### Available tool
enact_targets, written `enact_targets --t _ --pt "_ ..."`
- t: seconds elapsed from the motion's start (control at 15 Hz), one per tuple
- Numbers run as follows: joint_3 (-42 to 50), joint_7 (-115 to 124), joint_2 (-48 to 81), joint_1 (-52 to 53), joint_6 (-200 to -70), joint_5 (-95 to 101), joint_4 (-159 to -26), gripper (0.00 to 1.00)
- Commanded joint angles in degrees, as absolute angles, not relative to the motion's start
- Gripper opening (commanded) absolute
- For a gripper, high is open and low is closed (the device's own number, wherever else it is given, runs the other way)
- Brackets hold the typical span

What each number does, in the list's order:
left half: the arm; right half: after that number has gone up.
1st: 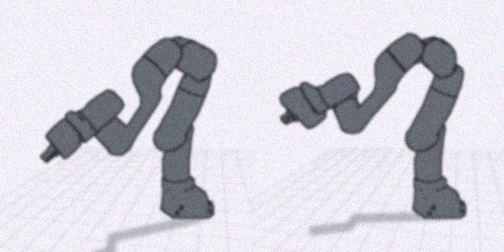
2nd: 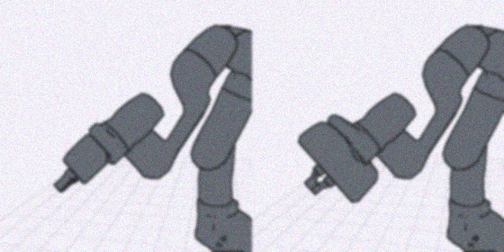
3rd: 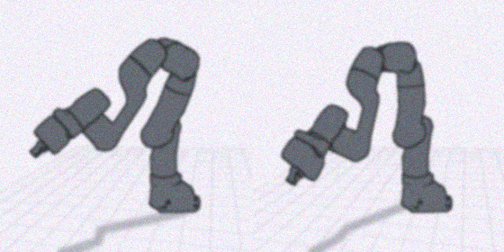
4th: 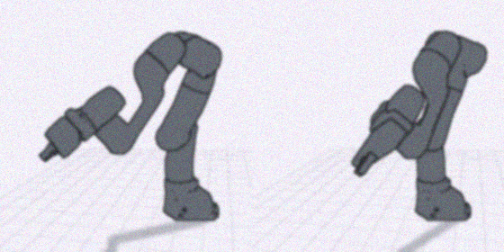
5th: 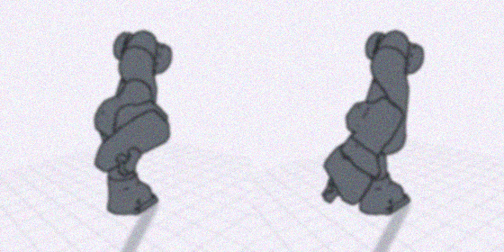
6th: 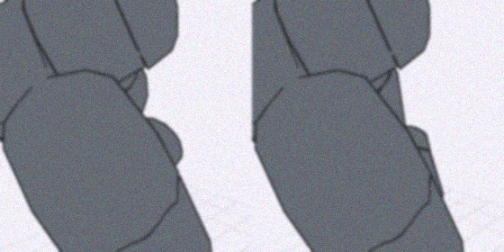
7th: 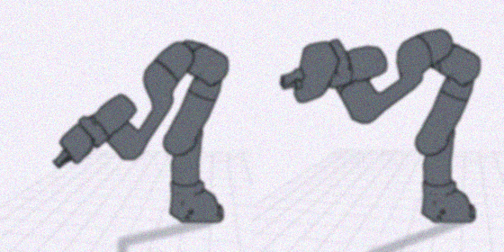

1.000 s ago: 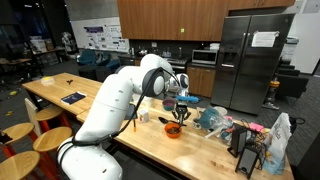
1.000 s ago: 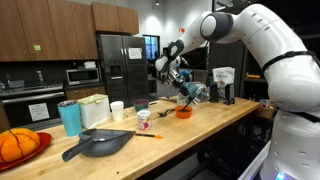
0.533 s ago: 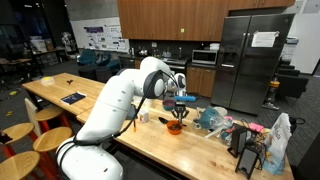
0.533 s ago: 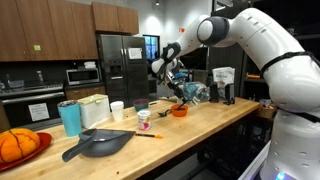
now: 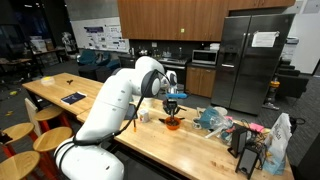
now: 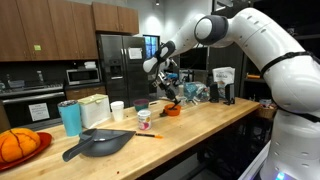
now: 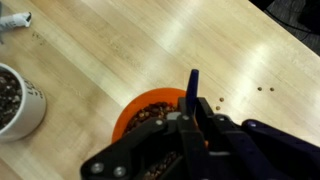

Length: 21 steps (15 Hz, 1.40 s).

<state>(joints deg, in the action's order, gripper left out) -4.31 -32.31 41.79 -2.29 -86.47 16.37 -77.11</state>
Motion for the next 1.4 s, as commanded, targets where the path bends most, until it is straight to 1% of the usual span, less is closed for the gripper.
enact_targets --t 0.0,0.4,1.0,1.07,1.13,1.27,1.33 --pt "-4.9 -31.4 39.1 -2.1 -85.3 13.8 -79.4 0.03" --pt "-4.5 -29.0 34.1 -4.5 -82.9 7.5 -86.1 0.03" --pt "-2.9 -30.3 25.2 -8.9 -88.9 3.1 -96.5 0.03" --pt "-2.5 -30.6 24.6 -8.9 -89.2 3.9 -96.6 0.23" --pt "-2.2 -30.7 24.1 -8.9 -90.5 4.6 -97.3 0.39" --pt "-1.6 -32.4 23.5 -8.9 -92.9 6.4 -97.6 0.49" --pt "-1.5 -33.2 23.2 -8.9 -94.0 6.7 -97.7 0.56"
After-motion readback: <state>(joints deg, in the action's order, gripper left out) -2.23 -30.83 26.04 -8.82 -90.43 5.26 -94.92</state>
